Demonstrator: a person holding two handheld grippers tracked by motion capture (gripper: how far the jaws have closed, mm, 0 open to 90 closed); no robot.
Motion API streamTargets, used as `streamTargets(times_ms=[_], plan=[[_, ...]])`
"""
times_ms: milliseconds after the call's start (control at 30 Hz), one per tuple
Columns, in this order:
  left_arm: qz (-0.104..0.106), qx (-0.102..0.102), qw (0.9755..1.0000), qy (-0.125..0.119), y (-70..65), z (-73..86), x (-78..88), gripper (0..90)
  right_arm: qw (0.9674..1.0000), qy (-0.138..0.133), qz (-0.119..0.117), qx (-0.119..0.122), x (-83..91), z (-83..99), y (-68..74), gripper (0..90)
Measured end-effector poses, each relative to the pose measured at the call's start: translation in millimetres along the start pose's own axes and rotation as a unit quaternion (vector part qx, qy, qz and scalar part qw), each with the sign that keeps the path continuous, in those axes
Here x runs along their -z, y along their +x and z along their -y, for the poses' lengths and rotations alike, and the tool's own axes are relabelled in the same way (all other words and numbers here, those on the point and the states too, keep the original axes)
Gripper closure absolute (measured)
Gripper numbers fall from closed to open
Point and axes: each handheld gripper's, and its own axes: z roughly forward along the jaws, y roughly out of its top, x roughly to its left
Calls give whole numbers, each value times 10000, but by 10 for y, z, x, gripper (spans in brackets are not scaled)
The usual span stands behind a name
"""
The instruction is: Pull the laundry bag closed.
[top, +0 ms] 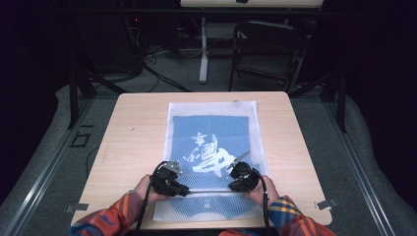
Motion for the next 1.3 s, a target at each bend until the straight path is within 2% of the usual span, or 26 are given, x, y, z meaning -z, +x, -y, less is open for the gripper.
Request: streamTargets(times_ms=[33, 67, 167, 200, 233, 300, 333, 467, 733, 767, 833, 967, 1200, 1300], plan=[[104, 21, 9999, -44, 15, 6, -3, 829, 10000, 18, 10, -20, 4, 2, 0, 900], [5, -1, 10000, 15, 11, 9, 6, 829, 10000, -1, 24, -38, 2, 5, 3, 900], [-7, 28, 10000, 3, 21, 32, 35, 829, 10000, -3, 31, -10, 3, 6, 5, 900], [74, 47, 10000, -33, 28, 43, 40, 829, 10000, -26, 21, -38, 1, 9, 4, 900], [-19, 47, 10000, 0, 24, 48, 51, 829, 10000, 14, 16, -13, 7, 7, -2, 900], [14, 39, 10000, -8, 32, 63, 67, 829, 10000, 22, 20, -5, 8, 8, -5, 900], [-46, 39, 10000, 10, 26, 65, 71, 829, 10000, 13, 16, -12, 7, 7, -2, 900], [0, 57, 10000, 2, 30, 92, 100, 829, 10000, 6, 9, -22, 6, 7, -4, 900], [-75, 177, 9998, 10, 76, 195, 186, 829, 10000, -39, -15, -36, 0, 11, -6, 900], [30, 200, 9998, -50, 82, 204, 187, 829, 10000, -36, -16, -33, 0, 10, -5, 900], [-60, 194, 9998, -5, 78, 211, 204, 829, 10000, -33, -10, -29, 1, 10, -4, 900], [-32, 231, 9997, -19, 94, 244, 230, 828, 10000, -37, -13, -42, 0, 10, -4, 900], [-126, 222, 9997, 0, 95, 246, 221, 827, 9999, 71, 56, 56, 6, -9, 11, 900], [-82, 238, 9997, -16, 107, 246, 211, 826, 9998, 107, 115, 120, 5, -20, 27, 900]])
